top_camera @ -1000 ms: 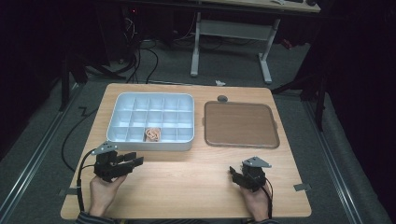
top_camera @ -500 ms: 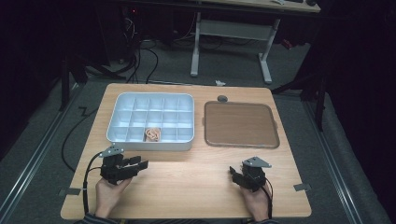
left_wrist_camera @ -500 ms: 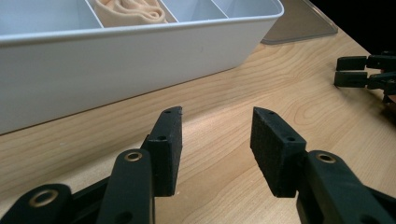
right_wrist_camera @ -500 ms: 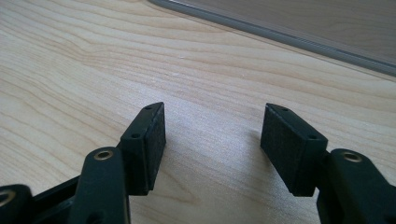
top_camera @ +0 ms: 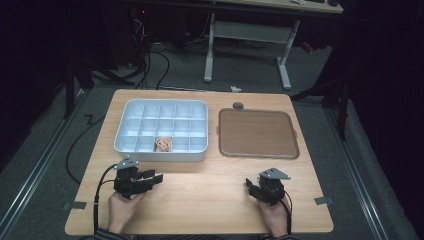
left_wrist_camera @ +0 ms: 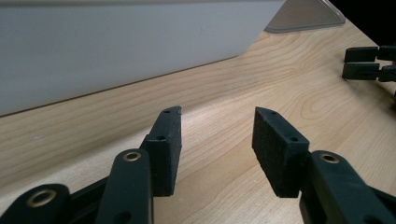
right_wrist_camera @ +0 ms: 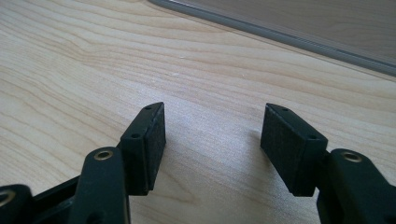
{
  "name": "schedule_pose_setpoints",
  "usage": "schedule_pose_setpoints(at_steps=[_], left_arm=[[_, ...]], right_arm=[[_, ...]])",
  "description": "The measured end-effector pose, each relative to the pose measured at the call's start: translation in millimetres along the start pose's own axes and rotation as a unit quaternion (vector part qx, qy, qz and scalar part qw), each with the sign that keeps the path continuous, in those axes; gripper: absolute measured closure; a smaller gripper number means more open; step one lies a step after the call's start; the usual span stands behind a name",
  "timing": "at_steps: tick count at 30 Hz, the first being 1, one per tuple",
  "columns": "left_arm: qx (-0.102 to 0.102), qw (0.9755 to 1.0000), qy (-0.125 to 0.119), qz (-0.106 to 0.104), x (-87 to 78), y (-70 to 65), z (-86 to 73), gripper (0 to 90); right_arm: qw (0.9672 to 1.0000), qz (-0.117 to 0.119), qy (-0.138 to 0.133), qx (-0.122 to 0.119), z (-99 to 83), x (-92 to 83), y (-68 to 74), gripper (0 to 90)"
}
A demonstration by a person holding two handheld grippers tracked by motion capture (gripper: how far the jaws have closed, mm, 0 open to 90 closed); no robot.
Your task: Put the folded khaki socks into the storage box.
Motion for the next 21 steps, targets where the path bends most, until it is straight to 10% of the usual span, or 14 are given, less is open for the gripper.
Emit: schedule_pose_setpoints(at_steps=[21], left_arm=[[0.018,0.9996,0.015,0.014,17.2,-6.4,-8.0,50.3]], right_arm=[[1.0,0.0,0.0,0.0,0.0,0.0,0.0,40.4]])
Point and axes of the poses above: each handheld gripper's, and its own axes: x roughly forward along the jaws, z roughly out of its top, y roughly to its left, the point moved 3 cm from there along x, roughly forward along the jaws, and after that the axes turned 6 degrees about -y, right-handed, at the moved point
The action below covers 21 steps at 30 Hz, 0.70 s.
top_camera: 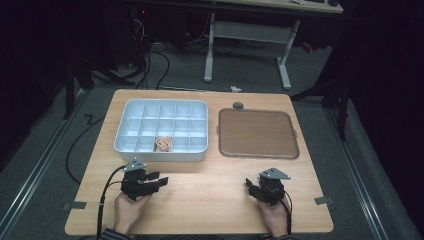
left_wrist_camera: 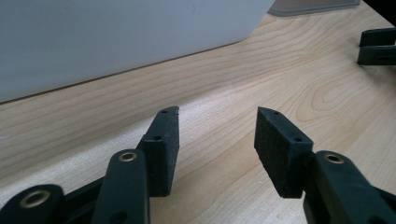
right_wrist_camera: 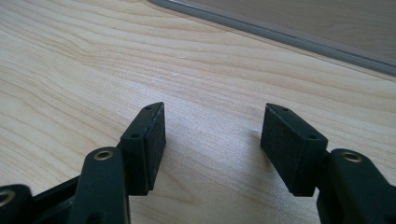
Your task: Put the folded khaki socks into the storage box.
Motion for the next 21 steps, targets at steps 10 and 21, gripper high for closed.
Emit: schedule_pose_setpoints(at_steps=[10,21], left_arm=[[0.021,0.9996,0.006,0.017,10.7,-3.4,-3.5,48.3],[0.03,0.999,-0.002,0.033,15.7,-3.7,-3.5,47.5]], right_arm=[[1.0,0.0,0.0,0.0,0.0,0.0,0.0,40.4],[1.0,0.0,0.0,0.0,0.0,0.0,0.0,40.3]])
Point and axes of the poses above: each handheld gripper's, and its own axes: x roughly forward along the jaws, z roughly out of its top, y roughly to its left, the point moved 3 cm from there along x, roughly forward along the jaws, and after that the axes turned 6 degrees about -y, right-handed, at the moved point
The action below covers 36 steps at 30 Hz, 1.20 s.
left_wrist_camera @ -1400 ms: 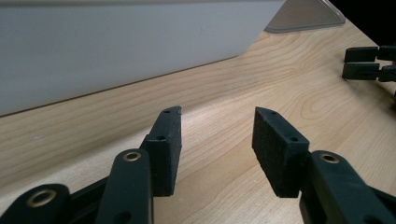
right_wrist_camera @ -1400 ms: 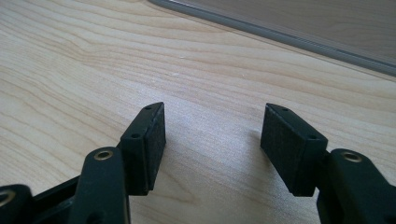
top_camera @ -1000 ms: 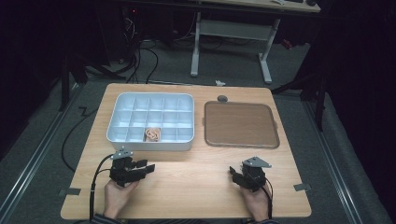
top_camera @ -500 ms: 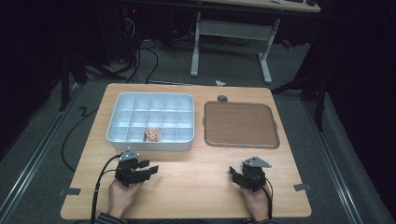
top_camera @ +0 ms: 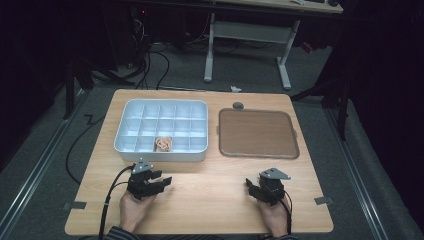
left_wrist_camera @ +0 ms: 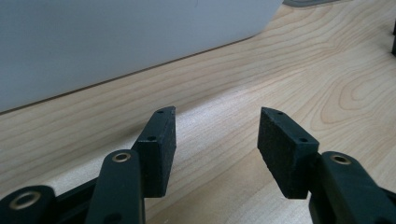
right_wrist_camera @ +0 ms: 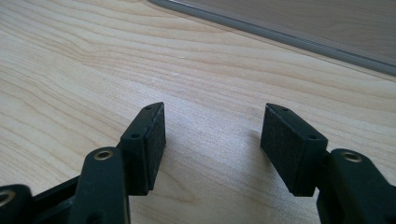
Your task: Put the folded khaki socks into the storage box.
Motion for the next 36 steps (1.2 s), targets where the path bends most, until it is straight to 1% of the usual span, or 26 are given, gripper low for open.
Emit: schedule_pose_setpoints(at_steps=[2,5,15,18,26,29,32,36], left_arm=[[0.007,0.9999,-0.003,0.007,1.2,-0.7,-0.4,46.9],[0.011,0.9999,0.001,0.013,3.9,-0.1,-1.6,46.5],[0.01,0.9996,-0.009,0.025,6.4,1.9,-7.4,46.4],[0.014,0.9994,-0.01,0.03,6.7,1.7,-7.7,45.8],[0.02,0.9989,-0.01,0.041,8.1,0.6,-7.2,43.3],[0.028,0.9985,-0.007,0.046,8.8,-0.9,-7.1,42.3],[0.028,0.9985,-0.007,0.047,8.8,-0.9,-7.1,42.0],[0.035,0.9981,-0.005,0.05,9.3,-2.2,-7.3,41.0]], right_arm=[[1.0,0.0,0.0,0.0,0.0,0.0,0.0,40.4],[1.0,0.0,0.0,0.0,0.0,0.0,0.0,40.3],[1.0,0.0,0.0,0.0,0.0,0.0,0.0,40.3],[1.0,0.0,0.0,0.0,0.0,0.0,0.1,40.3],[1.0,0.0,0.0,0.0,0.0,0.0,0.1,40.3],[1.0,0.0,0.0,0.0,0.0,0.0,0.1,40.3],[1.0,0.0,0.0,0.0,0.0,0.1,0.1,40.3],[1.0,-0.001,0.0,0.0,0.0,0.1,0.1,40.3]])
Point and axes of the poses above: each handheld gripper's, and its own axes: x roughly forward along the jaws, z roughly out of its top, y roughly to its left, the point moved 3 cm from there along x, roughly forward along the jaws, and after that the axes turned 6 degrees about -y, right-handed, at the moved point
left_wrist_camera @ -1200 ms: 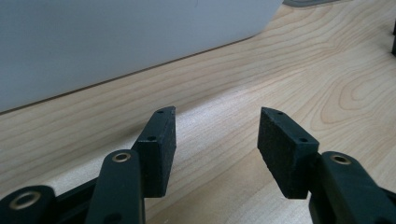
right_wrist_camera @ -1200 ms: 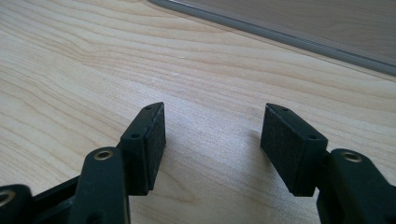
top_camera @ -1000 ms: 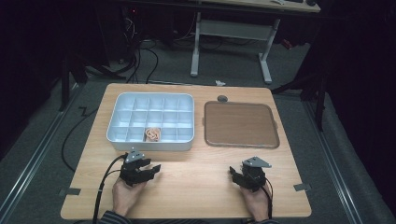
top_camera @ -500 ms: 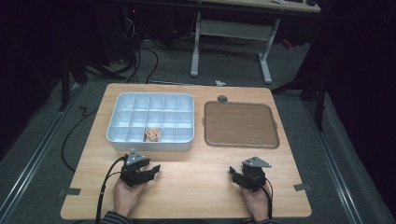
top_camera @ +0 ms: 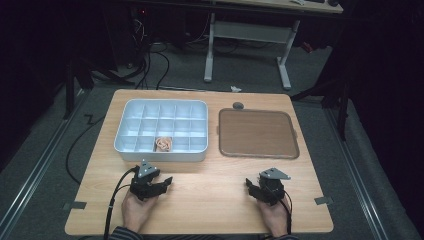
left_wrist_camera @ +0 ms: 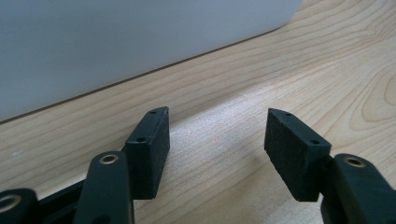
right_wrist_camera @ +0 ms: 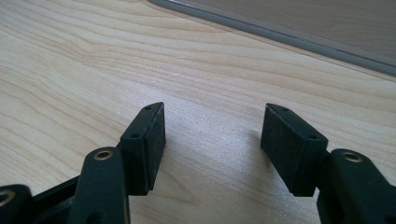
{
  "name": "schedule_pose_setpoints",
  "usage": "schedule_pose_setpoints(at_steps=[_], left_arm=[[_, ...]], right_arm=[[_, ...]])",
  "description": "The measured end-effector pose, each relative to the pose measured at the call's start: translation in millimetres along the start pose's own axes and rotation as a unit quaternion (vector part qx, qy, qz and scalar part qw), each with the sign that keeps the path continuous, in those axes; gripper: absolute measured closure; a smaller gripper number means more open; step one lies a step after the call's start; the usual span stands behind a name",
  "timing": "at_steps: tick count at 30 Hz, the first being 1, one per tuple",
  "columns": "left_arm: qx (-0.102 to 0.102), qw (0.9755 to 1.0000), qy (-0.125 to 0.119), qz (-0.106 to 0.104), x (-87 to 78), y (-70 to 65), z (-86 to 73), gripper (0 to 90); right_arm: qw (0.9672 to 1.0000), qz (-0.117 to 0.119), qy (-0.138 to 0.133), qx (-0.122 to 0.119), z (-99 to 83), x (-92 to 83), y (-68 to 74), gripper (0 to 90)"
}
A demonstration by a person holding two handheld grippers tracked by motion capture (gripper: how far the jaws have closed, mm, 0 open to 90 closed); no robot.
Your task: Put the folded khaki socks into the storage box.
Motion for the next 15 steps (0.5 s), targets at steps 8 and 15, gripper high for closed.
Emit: schedule_pose_setpoints(at_steps=[8,15], left_arm=[[0.004,1.0,0.0,0.002,0.2,-0.7,0.0,40.2],[0.005,1.0,0.001,0.004,0.3,-1.1,0.0,40.2]], right_arm=[[1.0,0.0,0.0,0.0,0.0,0.0,0.0,40.3],[1.0,0.0,0.0,0.0,0.0,0.0,0.0,40.3]])
Point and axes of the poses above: each handheld gripper's, and its own axes: x roughly forward along the jaws, z roughly out of its top, y roughly to its left, the point moved 3 cm from there along x, roughly forward along the jaws, and after that the axes turned 6 degrees about -y, right-handed, at the moved point
